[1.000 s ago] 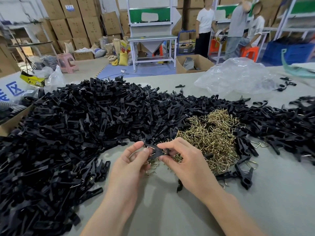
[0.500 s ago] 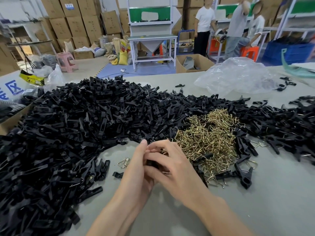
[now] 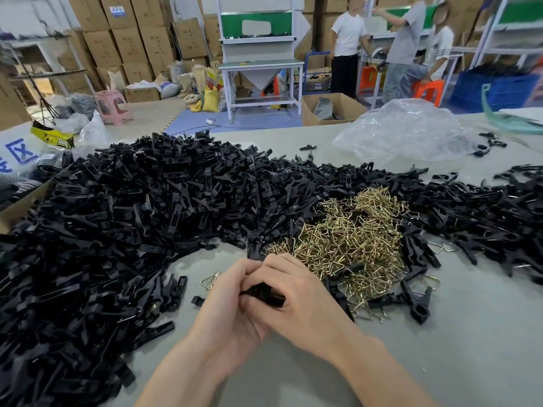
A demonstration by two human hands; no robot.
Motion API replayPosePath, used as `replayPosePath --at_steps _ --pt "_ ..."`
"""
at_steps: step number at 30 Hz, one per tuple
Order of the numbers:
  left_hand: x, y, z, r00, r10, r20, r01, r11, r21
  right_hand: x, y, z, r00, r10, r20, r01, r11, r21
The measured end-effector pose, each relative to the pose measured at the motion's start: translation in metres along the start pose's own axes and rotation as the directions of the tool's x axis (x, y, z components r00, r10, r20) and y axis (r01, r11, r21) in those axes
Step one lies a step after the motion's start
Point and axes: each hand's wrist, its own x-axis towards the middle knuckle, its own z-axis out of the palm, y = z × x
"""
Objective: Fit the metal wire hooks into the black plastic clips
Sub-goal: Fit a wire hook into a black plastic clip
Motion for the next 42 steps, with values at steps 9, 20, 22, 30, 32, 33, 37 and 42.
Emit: replayPosePath --at_steps 9,20,22,30,32,33,37,42 --pt "0.000 0.002 0.006 0.988 -0.153 0.015 0.154 0.984 -0.089 0.000 -0.003 0.002 0.998 0.034 0.049 -0.034 0.999 -0.015" --pt "0.006 -0.004 0.010 0.998 -0.062 -0.030 0.061 0.998 -0.009 0.001 0.000 0.003 0.998 0.049 0.048 -0.047 0.998 -0.035" --pt "0.006 -0.005 0.010 0.998 -0.057 -0.024 0.057 0.998 -0.009 0.001 -0.001 0.004 0.998 0.047 0.051 -0.045 0.998 -0.043" --pt "0.007 -0.006 0.011 0.997 -0.009 -0.077 0.007 1.000 -0.019 0.002 -0.002 0.005 0.998 0.045 0.043 -0.042 0.997 -0.058" --pt "0.007 -0.006 0.011 0.996 -0.005 -0.094 0.003 1.000 -0.029 0.002 -0.002 0.005 0.998 0.044 0.044 -0.042 0.998 -0.048" --pt "0.007 -0.007 0.011 0.994 -0.001 -0.106 -0.002 0.999 -0.035 0.001 -0.002 0.005 0.998 0.042 0.044 -0.040 0.998 -0.045" --pt "0.008 -0.009 0.011 0.990 0.015 -0.140 -0.021 0.999 -0.039 0.001 -0.002 0.003 0.998 0.035 0.059 -0.032 0.998 -0.049" --pt "0.007 -0.006 0.008 0.999 -0.012 -0.047 0.010 0.998 -0.055 -0.003 0.004 0.002 0.999 0.011 0.043 -0.008 0.997 -0.078"
